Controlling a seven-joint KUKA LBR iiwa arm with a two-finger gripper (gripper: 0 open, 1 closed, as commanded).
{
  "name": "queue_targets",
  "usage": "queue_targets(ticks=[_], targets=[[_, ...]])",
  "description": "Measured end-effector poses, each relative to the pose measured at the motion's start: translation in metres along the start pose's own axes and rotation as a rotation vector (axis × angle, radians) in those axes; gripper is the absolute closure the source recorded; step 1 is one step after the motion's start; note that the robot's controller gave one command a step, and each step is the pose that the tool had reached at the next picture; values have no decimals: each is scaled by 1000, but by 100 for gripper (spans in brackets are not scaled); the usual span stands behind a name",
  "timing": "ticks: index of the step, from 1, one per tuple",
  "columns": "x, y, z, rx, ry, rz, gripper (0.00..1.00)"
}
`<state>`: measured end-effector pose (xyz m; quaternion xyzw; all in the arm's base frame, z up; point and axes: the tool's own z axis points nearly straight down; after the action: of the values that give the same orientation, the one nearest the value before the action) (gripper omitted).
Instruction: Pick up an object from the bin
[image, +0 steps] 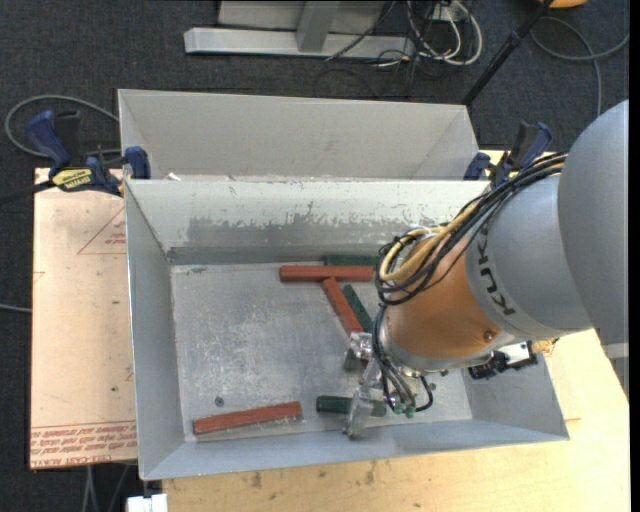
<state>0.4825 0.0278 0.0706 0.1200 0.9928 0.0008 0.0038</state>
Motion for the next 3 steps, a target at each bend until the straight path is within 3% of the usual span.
queue_targets(ticks=[1, 2, 3], targets=[[10, 31, 0, -1, 0, 90, 0], [4, 12, 0, 0, 1, 61, 0], [5, 12, 0, 1, 6, 60, 100]])
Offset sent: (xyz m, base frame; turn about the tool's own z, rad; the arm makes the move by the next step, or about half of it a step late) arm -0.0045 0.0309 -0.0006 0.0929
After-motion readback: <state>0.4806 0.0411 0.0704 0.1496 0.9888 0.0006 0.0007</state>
